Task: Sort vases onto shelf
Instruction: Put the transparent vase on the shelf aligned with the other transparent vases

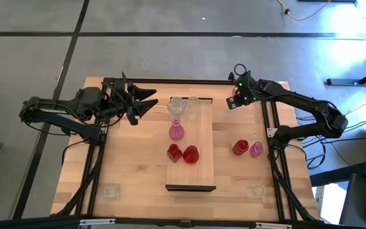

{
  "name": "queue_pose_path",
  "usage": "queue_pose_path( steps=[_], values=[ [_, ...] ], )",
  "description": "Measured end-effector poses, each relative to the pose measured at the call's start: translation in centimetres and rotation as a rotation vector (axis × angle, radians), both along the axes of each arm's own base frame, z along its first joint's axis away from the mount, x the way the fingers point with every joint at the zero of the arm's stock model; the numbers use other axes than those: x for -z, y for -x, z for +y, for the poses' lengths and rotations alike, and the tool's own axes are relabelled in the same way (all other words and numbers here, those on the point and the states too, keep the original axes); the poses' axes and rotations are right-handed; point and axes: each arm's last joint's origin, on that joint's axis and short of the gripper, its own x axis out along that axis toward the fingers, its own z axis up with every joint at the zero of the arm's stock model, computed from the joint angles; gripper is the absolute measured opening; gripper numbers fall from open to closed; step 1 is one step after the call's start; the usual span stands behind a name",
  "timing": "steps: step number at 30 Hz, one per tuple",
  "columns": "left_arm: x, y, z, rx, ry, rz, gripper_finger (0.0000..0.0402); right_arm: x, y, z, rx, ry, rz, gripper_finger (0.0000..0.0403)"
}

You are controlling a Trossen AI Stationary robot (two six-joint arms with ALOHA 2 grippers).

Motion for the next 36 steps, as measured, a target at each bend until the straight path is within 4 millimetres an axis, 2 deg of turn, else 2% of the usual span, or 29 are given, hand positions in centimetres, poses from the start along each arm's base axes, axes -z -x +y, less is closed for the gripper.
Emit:
queue_pose_path(
  steps=[4, 14, 19, 27, 36],
  values=[
    [0.0, 0.0, 0.0, 0.000, 0.000, 0.000, 0.0274, 0.0, -0.1, 0.1, -0.053, -0.016, -0.015, 0.0008],
    [0.0, 0.0, 0.0, 0.000, 0.000, 0.000, 0.0274, -0.8, 0.6, 1.0, -0.139, -0.098, -0.026, 0.0004],
    [0.0, 0.0, 0.0, 0.000, 0.000, 0.000, 0.0274, -3.3, 0.7, 1.0, -0.189, -0.069, 0.022, 0.0002],
    [0.0, 0.0, 0.0, -0.001, 0.000, 0.000, 0.0274, -8.4, 0.6, 1.0, -0.229, -0.001, -0.035, 0.0001],
    [0.0, 0.0, 0.0, -0.001, -0.001, 0.000, 0.0274, -12.1, 1.2, 1.9, -0.304, -0.059, -0.110, 0.0000]
  ],
)
